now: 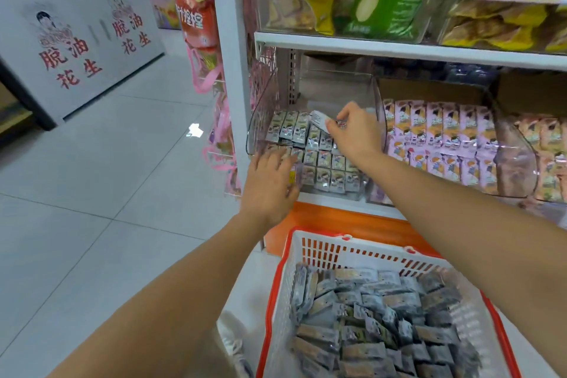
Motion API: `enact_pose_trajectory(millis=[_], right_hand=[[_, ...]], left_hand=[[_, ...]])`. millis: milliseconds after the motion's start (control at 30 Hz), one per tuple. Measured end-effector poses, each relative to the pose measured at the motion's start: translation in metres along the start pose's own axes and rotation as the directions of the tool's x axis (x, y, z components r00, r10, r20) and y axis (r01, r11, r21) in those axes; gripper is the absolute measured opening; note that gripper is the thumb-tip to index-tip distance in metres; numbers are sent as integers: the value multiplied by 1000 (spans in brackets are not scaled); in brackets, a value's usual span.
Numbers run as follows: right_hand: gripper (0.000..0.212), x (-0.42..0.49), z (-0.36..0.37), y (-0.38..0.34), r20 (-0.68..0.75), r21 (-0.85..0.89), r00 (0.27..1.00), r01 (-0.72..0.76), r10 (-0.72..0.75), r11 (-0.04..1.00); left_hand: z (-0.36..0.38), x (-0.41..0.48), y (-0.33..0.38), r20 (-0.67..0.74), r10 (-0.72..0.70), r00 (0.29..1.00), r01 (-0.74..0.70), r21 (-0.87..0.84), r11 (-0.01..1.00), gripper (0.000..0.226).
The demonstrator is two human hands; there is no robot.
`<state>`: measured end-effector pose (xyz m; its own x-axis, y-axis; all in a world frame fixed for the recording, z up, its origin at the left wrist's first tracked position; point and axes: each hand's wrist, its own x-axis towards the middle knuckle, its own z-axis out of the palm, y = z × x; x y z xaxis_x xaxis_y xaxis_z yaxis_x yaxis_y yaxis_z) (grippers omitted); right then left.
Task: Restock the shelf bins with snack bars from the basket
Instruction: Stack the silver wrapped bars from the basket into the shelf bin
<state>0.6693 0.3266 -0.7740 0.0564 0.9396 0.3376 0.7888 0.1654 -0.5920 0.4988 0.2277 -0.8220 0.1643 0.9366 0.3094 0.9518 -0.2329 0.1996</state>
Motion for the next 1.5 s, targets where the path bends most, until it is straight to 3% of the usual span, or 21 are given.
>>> enact_pose_trajectory(millis=[233, 367, 633, 733, 867, 1000, 1067, 1133, 1233, 1333, 1500], right_hand=[[38, 43, 51, 7, 32, -160, 988, -147, 154, 976], [37, 52, 72, 12, 118, -170, 981, -134, 155, 976], [33, 43, 66, 15, 366, -142, 929, -6, 58, 990], [31, 28, 45, 14, 303, -55, 952, 53, -34, 997], [24, -18, 9, 5, 172, 178, 945, 249, -279, 952], [22, -87, -24, 18, 176, 280, 888, 369, -425, 886], [21, -120, -27, 43, 259, 264, 892, 304, -371, 915], [22, -150, -23, 79, 388, 194, 884, 198, -260, 961], [20, -189, -7, 140, 608, 3, 793, 57, -48, 998], [24, -223, 18, 190, 773, -176, 606, -73, 184, 982], [50, -263, 64, 231, 875, -379, 329, 4, 357, 925]], left_hand=[[35, -8, -6, -99, 49, 994, -43, 65, 997, 71], [41, -7, -8, -127, 56, 990, -47, 71, 996, 75], [40, -9, -9, -85, 58, 995, -51, 82, 995, 83], [33, -16, -5, -59, 41, 997, -36, 85, 996, 88], [29, -37, 9, -67, -24, 997, 31, 97, 995, 83], [36, -69, 31, 100, -88, 991, 79, 94, 992, 59], [46, -87, 43, 307, -156, 939, 138, 80, 987, 48], [61, -109, 53, 487, -208, 848, 171, 120, 978, 51], [84, -141, 63, 555, -240, 797, 166, 181, 969, 57], [106, -165, 68, 569, -303, 764, 203, 233, 951, 66], [140, -191, 62, 510, -347, 787, 267, 225, 937, 68]])
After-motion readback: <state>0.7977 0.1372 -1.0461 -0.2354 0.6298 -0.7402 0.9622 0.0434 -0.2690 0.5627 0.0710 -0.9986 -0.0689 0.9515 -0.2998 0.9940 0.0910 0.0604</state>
